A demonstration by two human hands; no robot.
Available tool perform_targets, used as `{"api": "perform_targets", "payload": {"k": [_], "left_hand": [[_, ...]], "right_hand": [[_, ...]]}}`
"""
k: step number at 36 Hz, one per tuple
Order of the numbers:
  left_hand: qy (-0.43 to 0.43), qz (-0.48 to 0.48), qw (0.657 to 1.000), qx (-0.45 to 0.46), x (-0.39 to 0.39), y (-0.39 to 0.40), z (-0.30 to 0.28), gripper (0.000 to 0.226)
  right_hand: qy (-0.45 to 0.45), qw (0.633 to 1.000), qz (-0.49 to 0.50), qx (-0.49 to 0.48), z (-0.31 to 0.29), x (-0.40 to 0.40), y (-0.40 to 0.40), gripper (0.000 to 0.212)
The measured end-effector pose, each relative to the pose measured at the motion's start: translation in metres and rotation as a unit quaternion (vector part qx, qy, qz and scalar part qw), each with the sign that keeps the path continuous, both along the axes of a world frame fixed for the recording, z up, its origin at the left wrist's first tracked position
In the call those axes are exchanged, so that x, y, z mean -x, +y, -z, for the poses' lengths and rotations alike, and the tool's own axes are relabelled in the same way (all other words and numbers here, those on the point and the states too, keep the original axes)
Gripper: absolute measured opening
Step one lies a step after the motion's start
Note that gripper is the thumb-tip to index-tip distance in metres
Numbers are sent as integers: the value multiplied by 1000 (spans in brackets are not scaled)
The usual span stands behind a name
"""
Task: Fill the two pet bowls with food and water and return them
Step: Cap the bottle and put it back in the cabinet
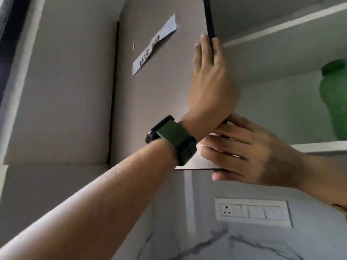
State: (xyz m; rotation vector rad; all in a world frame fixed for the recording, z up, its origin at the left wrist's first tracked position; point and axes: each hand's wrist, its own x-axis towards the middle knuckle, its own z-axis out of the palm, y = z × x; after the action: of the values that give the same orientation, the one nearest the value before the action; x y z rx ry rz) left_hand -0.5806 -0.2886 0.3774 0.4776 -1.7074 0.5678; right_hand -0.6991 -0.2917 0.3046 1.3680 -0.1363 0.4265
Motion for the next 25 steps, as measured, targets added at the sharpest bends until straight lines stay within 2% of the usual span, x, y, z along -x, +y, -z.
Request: {"api": "perform_targets", "payload": {"k": [4,10,13,17,22,25], "left_hand": [[-20,-40,999,-4,31,-22,0,82],[-30,-60,998,3,61,-47,4,75],[-57,-71,996,-17,69,-58,2,75],[-107,-77,991,-38,73,-75,1,73],[-113,-98,988,-34,80,-90,5,68],[-130,-94,986,-48,83,-97,6,66]], "right_hand": [[-1,996,84,-7,0,27,-1,29],[-38,992,115,-35,7,50,-16,21],[-63,986,142,-53,12,64,-28,24],[-96,981,161,-50,20,81,-47,42],[-133,980,139,-51,30,89,-65,41],[-159,973,160,-57,34,93,-74,41]]}}
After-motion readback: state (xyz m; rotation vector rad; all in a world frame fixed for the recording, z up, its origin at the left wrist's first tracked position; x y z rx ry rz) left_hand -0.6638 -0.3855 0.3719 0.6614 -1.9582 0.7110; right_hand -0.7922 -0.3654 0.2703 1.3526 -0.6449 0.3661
